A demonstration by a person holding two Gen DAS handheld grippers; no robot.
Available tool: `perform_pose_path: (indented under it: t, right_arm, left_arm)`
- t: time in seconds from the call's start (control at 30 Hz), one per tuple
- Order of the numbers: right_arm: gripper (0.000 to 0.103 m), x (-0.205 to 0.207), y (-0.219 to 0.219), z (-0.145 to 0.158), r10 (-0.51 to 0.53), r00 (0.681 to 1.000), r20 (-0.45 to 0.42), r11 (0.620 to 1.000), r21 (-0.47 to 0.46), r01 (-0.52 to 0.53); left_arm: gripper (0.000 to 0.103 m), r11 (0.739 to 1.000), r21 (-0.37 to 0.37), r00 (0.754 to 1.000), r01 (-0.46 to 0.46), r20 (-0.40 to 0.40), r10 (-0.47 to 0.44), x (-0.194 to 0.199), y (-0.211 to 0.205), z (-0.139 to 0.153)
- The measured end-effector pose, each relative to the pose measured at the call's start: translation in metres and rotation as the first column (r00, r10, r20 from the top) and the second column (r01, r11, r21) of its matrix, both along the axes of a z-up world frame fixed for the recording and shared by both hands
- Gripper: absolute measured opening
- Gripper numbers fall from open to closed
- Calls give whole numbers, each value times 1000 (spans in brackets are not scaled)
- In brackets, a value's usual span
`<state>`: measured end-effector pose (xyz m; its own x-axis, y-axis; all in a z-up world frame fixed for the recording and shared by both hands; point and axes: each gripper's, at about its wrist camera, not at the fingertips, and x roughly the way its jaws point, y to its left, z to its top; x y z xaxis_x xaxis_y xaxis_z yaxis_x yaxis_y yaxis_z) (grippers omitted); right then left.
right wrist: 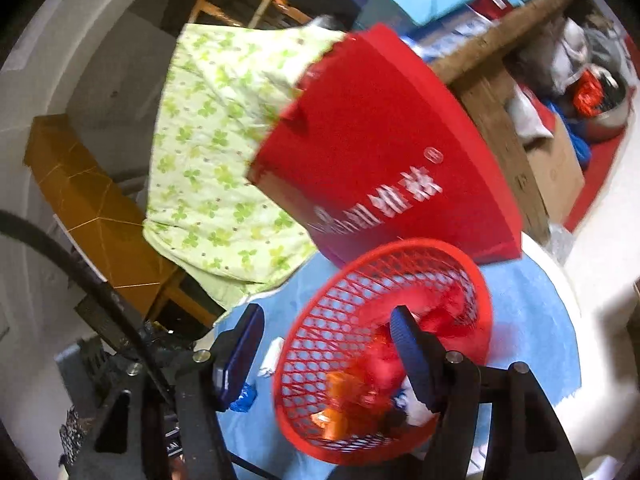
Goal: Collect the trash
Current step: 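Carry the orange candy and red ribbon wrapper over the red basket and release both, then move both open tools back over the towel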
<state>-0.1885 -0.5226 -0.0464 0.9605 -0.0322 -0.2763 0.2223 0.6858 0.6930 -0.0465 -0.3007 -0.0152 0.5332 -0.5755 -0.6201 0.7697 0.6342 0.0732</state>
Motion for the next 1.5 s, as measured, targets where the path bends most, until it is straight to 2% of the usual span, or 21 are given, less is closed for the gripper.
perform_pose_path:
  t: [0.2,0.4,0.57,0.83,1.13,1.5]
  right_arm:
    - [70,17,52,28,80,996,38,991,-113,-75]
    - [70,47,110,41,191,982,11,965,-184,-185]
    - [70,72,143,41,264,964,-25,945,-196,-263]
    - [70,95,185,36,328,941,-81,914,-224,-338]
    - [70,109,209,29,360,923,-139,891,-244,-384]
    - [70,134,226,11,384,901,-204,873,-238,-426]
  left_arm:
    - [75,987,14,987,-161,-3,161,15,63,-16]
    - [75,946,0,945,-325,35,325,28,122,-15]
    - [75,906,-12,903,-423,72,423,36,160,-11]
    - [75,877,-21,869,-480,129,478,30,194,-8]
    - [76,866,-29,856,-499,138,498,29,208,-9]
    - [76,843,-7,837,-538,114,535,44,222,-25]
